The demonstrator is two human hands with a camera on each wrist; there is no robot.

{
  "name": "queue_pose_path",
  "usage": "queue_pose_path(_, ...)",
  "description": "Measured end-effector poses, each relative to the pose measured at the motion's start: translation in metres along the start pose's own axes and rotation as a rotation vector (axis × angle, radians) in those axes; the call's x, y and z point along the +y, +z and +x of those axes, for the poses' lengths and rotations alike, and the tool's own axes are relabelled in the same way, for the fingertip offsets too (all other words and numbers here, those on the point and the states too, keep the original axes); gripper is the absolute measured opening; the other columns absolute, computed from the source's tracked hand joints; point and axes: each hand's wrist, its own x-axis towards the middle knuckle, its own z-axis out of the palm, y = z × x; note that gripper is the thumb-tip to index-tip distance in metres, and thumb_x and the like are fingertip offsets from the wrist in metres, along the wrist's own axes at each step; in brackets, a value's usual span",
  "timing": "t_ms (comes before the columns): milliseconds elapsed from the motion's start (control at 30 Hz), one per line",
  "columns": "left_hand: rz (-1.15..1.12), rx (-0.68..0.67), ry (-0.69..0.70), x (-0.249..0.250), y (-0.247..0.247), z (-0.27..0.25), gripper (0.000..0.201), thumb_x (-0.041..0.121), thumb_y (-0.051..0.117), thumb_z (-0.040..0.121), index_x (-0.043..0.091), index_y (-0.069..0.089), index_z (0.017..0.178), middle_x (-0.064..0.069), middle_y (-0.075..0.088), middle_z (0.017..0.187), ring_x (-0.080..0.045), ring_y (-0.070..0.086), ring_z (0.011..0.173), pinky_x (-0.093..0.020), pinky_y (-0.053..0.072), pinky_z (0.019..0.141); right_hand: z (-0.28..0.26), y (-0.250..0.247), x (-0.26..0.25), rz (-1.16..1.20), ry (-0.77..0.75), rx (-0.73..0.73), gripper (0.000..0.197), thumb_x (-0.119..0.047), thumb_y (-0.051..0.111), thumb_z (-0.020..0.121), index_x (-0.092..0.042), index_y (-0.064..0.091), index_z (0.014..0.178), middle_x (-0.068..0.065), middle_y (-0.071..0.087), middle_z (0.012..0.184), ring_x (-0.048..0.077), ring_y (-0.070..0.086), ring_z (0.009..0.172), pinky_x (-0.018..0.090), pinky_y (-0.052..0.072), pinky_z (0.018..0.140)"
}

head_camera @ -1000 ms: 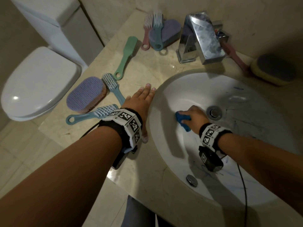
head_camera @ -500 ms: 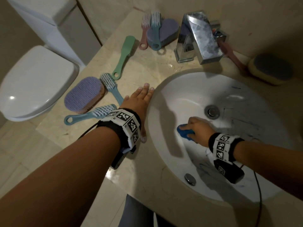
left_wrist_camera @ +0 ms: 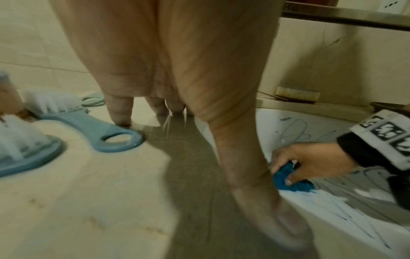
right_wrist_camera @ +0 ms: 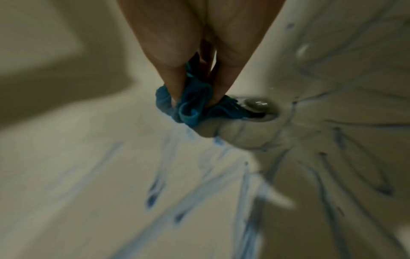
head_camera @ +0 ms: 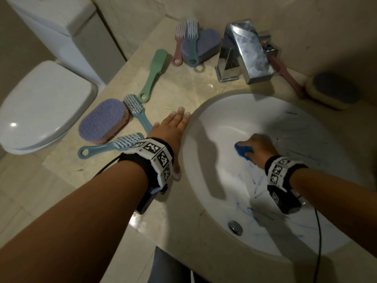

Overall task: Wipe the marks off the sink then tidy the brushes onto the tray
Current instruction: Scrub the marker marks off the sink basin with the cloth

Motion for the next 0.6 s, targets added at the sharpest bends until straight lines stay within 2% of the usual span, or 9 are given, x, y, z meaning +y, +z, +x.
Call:
queue_pose_path(67, 0.004, -0.005, 0.008, -0.001, 0.000, 0.000, 0.166, 0.042, 0.094, 0.033, 0.018, -0.026, 0.145, 0.000, -0.029, 0.154, -0.021, -0.016, 0.145, -0.046, 0.012, 0.119, 0.006, -0.005, 0.001, -0.008, 0.076, 0.034, 0.023, -0.003, 0.060, 0.087, -0.002, 0.064, 0.110, 0.013, 0.055, 0.102, 0.028, 0.058, 0.100, 0.013, 0.042, 0.076)
queue_pose_path(100, 0.004, -0.006, 0.011, -0.001, 0.000, 0.000, 0.166, 0.043, 0.094, 0.033, 0.018, -0.026, 0.145, 0.000, -0.029, 0.154, -0.021, -0.016, 0.145, -0.046, 0.012, 0.119, 0.000, -0.004, -0.001, -0.053, 0.068, 0.033, 0.018, -0.007, 0.061, 0.087, -0.001, 0.064, 0.104, 0.015, 0.055, 0.098, 0.030, 0.057, 0.095, 0.022, 0.043, 0.076)
queue_pose_path(167, -0.001, -0.007, 0.009, -0.001, -0.001, 0.001, 0.165, 0.042, 0.094, 0.033, 0.017, -0.025, 0.145, -0.001, -0.029, 0.154, -0.021, -0.016, 0.145, -0.046, 0.012, 0.119, -0.019, 0.005, -0.010, -0.103, -0.081, -0.038, 0.009, -0.006, 0.060, 0.088, -0.004, 0.061, 0.096, 0.011, 0.049, 0.089, 0.025, 0.053, 0.086, 0.019, 0.040, 0.068)
queue_pose_path(233, -0.002, -0.006, 0.007, -0.001, -0.001, 0.000, 0.166, 0.042, 0.094, 0.033, 0.017, -0.025, 0.145, -0.001, -0.029, 0.154, -0.021, -0.016, 0.145, -0.046, 0.012, 0.119, -0.036, 0.021, -0.017, -0.239, -0.296, -0.172, 0.029, -0.004, 0.057, 0.088, -0.012, 0.063, 0.116, 0.008, 0.048, 0.101, 0.024, 0.051, 0.097, 0.016, 0.034, 0.076)
queue_pose_path(300, 0.005, -0.004, 0.008, -0.001, -0.001, 0.001, 0.166, 0.042, 0.094, 0.032, 0.017, -0.025, 0.145, -0.001, -0.029, 0.154, -0.021, -0.016, 0.145, -0.046, 0.011, 0.119, -0.040, 0.018, -0.019, -0.287, -0.342, -0.194, 0.038, -0.008, 0.056, 0.088, -0.023, 0.061, 0.123, 0.008, 0.051, 0.114, 0.024, 0.049, 0.108, 0.023, 0.033, 0.084)
queue_pose_path(433, -0.001, -0.007, 0.011, -0.001, 0.001, 0.002, 0.165, 0.042, 0.094, 0.033, 0.017, -0.025, 0.145, -0.001, -0.029, 0.154, -0.022, -0.017, 0.145, -0.046, 0.011, 0.120, -0.005, 0.000, -0.011, -0.145, -0.205, 0.005, 0.047, -0.006, 0.060, 0.083, -0.052, 0.047, 0.087, 0.001, 0.048, 0.098, 0.017, 0.042, 0.088, 0.031, 0.034, 0.077)
queue_pose_path(500, 0.001, -0.006, 0.015, -0.002, 0.000, 0.002, 0.166, 0.042, 0.094, 0.032, 0.017, -0.025, 0.145, -0.002, -0.029, 0.154, -0.022, -0.017, 0.145, -0.046, 0.011, 0.120, -0.006, -0.001, -0.014, -0.171, -0.212, 0.016, 0.038, 0.002, 0.064, 0.072, -0.035, 0.061, 0.081, 0.005, 0.051, 0.087, 0.021, 0.046, 0.082, 0.037, 0.038, 0.075)
queue_pose_path(533, 0.001, -0.006, 0.015, -0.002, 0.000, 0.003, 0.166, 0.043, 0.094, 0.031, 0.017, -0.025, 0.145, -0.002, -0.029, 0.154, -0.022, -0.017, 0.145, -0.046, 0.011, 0.120, -0.011, 0.002, -0.017, -0.120, -0.226, -0.065, 0.034, 0.003, 0.064, 0.073, -0.022, 0.068, 0.096, 0.011, 0.053, 0.092, 0.025, 0.049, 0.086, 0.037, 0.041, 0.080)
queue_pose_path(600, 0.007, -0.007, 0.013, -0.001, 0.000, 0.003, 0.166, 0.043, 0.094, 0.032, 0.017, -0.026, 0.145, -0.002, -0.030, 0.154, -0.022, -0.017, 0.145, -0.046, 0.011, 0.120, -0.030, 0.012, -0.025, -0.231, -0.320, -0.245, 0.042, -0.006, 0.062, 0.082, -0.019, 0.061, 0.122, 0.012, 0.052, 0.107, 0.026, 0.050, 0.101, 0.030, 0.038, 0.089)
